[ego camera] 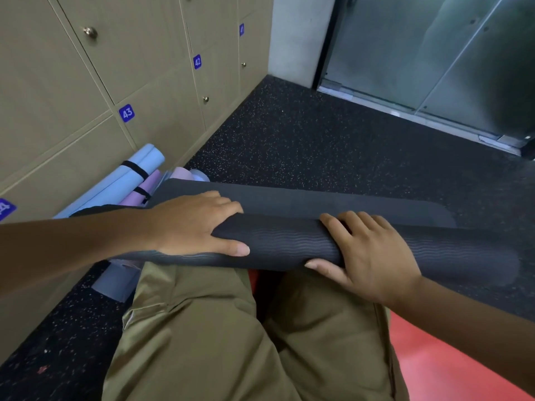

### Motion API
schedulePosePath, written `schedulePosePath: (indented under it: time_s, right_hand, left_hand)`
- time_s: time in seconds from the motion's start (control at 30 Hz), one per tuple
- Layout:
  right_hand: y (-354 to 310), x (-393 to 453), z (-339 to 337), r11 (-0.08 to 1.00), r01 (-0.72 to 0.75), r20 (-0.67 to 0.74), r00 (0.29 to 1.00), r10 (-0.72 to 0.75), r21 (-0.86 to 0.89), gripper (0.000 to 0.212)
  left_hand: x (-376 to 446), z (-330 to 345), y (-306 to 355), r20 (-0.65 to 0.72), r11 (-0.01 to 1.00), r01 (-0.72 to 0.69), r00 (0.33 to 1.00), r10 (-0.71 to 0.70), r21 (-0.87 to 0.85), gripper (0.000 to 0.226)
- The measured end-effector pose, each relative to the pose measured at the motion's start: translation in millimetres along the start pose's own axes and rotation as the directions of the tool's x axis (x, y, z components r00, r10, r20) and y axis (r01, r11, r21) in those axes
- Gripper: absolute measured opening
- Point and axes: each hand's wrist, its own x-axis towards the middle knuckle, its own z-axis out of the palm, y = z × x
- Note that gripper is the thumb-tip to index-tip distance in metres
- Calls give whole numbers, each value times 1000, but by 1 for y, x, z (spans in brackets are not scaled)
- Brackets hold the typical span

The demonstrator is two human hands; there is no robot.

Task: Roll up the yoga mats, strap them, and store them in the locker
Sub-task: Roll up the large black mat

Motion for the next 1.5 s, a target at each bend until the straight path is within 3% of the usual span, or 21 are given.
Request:
schedulePosePath:
  time_s: [0.1,0.17,0.27,0.37,0.5,0.7,0.83,0.97,1.1,1.27,1.5]
  right_hand:
    - [3,7,2,1000,-9,2,1000,9,26,83]
    - [5,12,0,999,-20,26,999,19,35,83]
    - [6,23,-5,999,-13,71,997,10,40,82]
    - [13,33,-11,998,0,125,992,-9,70,81]
    - [24,42,-11,992,5,172,985,-27,127,83]
    - [18,31,-2,998,-31,-12,999,32,50,77]
    - [18,26,12,998,-68,-86,994,69,7,84]
    - [21,40,16,996,-84,-89,992,84,7,77]
    - [28,58,11,994,-106,-10,994,106,12,82]
    - [40,79,4,991,-79,98,993,69,106,79]
    - [62,112,1,942,-173,400,915,45,289,83]
  left_hand:
    - [-6,6,0,-220,995,-52,973,69,83,77]
    - [-13,16,3,-388,984,-89,911,142,152,71]
    - [-17,29,7,-496,953,-41,847,192,299,79]
    - [-12,34,12,-488,927,25,855,175,375,98]
    - [2,32,10,-453,924,-8,870,194,382,96]
    - [20,11,-2,-376,964,-54,914,152,258,89]
    - [32,-4,-5,-212,986,-51,974,85,159,79]
    - [40,-13,-2,-103,996,45,994,-37,76,81]
    - [40,-5,-6,-405,970,38,912,65,242,84]
    - [43,15,2,-599,932,102,789,137,348,61]
    - [62,21,2,-540,929,163,840,46,331,85]
